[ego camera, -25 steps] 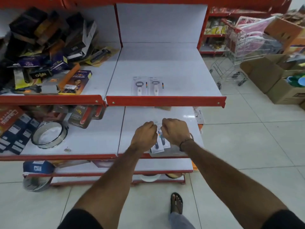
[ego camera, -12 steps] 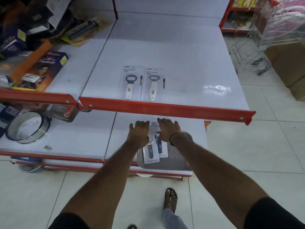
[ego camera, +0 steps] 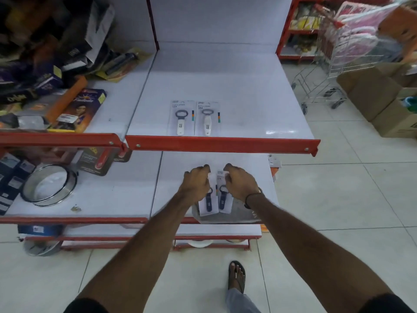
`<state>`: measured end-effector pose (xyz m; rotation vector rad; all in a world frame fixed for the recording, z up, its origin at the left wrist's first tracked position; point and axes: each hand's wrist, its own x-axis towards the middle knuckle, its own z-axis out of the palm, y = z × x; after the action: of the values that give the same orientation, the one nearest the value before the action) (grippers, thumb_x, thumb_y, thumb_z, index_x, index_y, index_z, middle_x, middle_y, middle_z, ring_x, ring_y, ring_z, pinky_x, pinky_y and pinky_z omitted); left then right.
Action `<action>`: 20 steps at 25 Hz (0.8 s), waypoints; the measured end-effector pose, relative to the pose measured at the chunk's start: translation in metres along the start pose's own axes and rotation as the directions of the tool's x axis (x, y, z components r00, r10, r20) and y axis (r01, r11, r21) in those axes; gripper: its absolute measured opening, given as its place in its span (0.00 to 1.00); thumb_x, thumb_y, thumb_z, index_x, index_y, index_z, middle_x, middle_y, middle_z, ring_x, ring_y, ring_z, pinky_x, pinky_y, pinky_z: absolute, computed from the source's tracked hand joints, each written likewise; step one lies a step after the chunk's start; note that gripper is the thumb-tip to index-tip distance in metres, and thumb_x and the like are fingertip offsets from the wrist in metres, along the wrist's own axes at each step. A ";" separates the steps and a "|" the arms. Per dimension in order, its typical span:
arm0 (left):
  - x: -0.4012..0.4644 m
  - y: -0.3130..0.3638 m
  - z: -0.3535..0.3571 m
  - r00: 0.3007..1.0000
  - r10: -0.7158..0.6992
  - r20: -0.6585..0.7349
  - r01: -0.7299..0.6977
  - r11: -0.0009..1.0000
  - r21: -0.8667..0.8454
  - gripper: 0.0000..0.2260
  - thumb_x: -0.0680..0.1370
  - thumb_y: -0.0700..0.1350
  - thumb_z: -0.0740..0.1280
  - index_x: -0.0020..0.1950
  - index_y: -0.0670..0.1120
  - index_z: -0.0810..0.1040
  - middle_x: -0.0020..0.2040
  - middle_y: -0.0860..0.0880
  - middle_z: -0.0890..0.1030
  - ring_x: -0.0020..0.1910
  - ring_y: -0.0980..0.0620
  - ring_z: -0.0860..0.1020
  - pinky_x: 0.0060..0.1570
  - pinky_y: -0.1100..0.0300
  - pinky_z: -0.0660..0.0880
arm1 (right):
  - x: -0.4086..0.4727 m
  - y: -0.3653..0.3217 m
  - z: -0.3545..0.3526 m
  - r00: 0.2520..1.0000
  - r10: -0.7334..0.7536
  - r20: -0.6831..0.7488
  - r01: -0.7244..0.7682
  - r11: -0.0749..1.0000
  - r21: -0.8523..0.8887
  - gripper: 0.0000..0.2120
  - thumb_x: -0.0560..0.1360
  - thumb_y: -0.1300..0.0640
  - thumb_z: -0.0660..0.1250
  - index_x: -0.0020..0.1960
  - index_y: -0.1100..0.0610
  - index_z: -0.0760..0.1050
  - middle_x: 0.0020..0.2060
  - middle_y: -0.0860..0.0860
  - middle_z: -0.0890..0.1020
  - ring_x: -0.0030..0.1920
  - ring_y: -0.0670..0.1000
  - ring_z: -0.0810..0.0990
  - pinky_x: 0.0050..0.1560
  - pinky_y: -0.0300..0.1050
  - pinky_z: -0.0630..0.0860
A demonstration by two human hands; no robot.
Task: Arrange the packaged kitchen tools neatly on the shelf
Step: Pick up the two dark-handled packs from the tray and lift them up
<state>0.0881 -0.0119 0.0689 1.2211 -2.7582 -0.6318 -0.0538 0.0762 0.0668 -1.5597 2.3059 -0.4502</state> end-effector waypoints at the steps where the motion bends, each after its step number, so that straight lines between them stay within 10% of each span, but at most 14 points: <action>1: -0.011 0.006 -0.007 0.998 0.051 -0.032 -0.051 0.998 0.025 0.12 0.78 0.37 0.64 0.62 0.41 0.74 0.56 0.41 0.83 0.52 0.41 0.81 0.58 0.45 0.77 | -0.012 -0.004 -0.007 0.998 -0.026 -0.061 0.024 0.999 -0.031 0.13 0.79 0.56 0.57 0.63 0.55 0.71 0.58 0.57 0.82 0.54 0.60 0.81 0.54 0.54 0.80; 9: -0.071 0.069 -0.107 0.816 0.377 -0.438 -0.385 0.920 0.074 0.10 0.76 0.37 0.61 0.55 0.42 0.77 0.47 0.43 0.82 0.44 0.46 0.77 0.47 0.50 0.76 | -0.067 -0.047 -0.121 0.792 -0.156 -0.590 0.155 0.986 -0.053 0.10 0.76 0.58 0.56 0.41 0.58 0.74 0.30 0.50 0.74 0.34 0.53 0.71 0.37 0.47 0.67; 20: 0.075 0.119 -0.219 0.787 0.276 -0.552 -0.374 0.925 -0.071 0.11 0.76 0.42 0.55 0.45 0.39 0.74 0.37 0.40 0.79 0.34 0.45 0.76 0.33 0.54 0.73 | 0.056 -0.064 -0.249 0.719 -0.087 -0.689 0.083 0.996 -0.040 0.15 0.77 0.56 0.53 0.41 0.60 0.75 0.33 0.56 0.80 0.36 0.58 0.76 0.34 0.48 0.71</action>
<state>0.0009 -0.0695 0.3074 0.7070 -2.2929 -0.4072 -0.1271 0.0213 0.3135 -1.7025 2.7496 -1.2425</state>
